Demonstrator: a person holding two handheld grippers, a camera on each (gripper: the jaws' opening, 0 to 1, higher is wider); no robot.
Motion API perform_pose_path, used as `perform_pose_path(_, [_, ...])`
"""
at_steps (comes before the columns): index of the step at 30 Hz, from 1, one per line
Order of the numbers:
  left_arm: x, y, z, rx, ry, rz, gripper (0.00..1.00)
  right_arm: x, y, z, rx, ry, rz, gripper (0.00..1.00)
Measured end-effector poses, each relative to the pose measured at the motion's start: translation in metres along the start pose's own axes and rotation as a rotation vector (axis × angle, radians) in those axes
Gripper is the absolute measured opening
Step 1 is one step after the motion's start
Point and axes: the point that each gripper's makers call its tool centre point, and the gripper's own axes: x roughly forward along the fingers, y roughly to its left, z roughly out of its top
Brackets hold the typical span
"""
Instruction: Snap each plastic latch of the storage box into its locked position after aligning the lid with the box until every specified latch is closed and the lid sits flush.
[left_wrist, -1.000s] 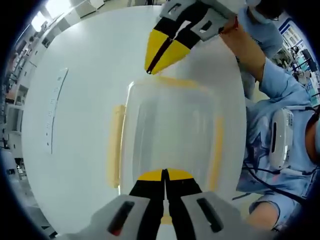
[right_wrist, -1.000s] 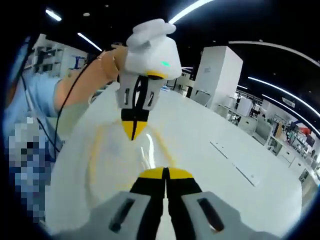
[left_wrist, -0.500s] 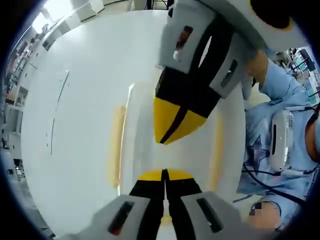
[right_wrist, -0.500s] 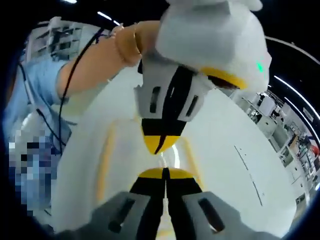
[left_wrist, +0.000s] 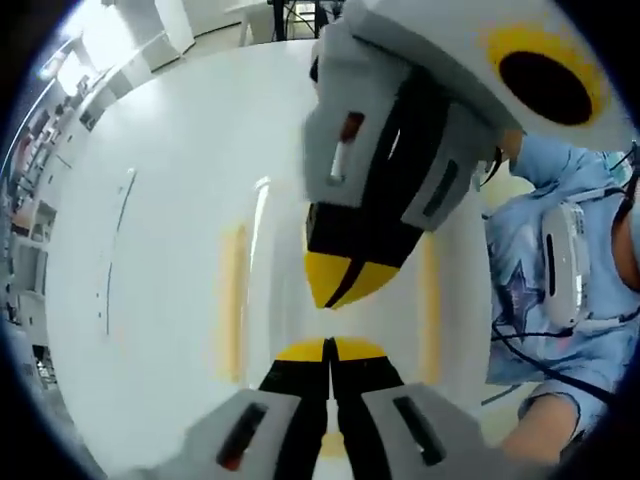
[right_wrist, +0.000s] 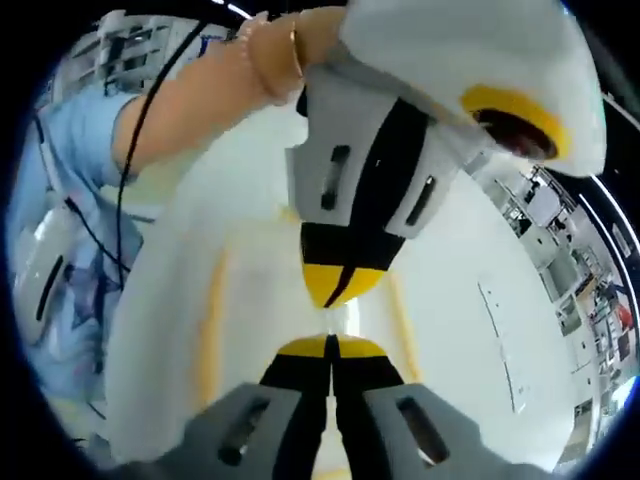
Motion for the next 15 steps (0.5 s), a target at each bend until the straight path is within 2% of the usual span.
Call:
perform_pose_path(2, [-0.001,-0.001,0.0,0.036,-0.046,-0.002,0.0,0.0,0.0,0.0,-0.014,0.019,-0.015,0.0])
perform_pose_path(3, [-0.003,-0.001,-0.001,0.03,-0.11,-0.006,0.0,0.0,0.0,0.0,-0.039,0.035,-0.026,0.0])
perform_pose_path(5, [-0.005,-0.001,-0.001,0.036,-0.177,-0.015,0.0,0.0,0.0,0.001,-0.093,0.061,-0.036,0.0])
perform_pose_path(6, [-0.006,-0.002,-0.003,0.034,-0.234,-0.031,0.0,0.001,0.002,0.002,-0.107,0.082,-0.045,0.0])
perform_pose_path(10, [-0.011,0.0,-0.016,0.02,-0.293,-0.017,0.0,0.003,0.001,0.004,-0.111,0.098,-0.044,0.0])
perform_pose_path(15, [-0.021,0.007,-0.041,0.004,-0.318,0.081,0.0,0.004,0.002,0.006,-0.104,0.121,-0.04,0.0])
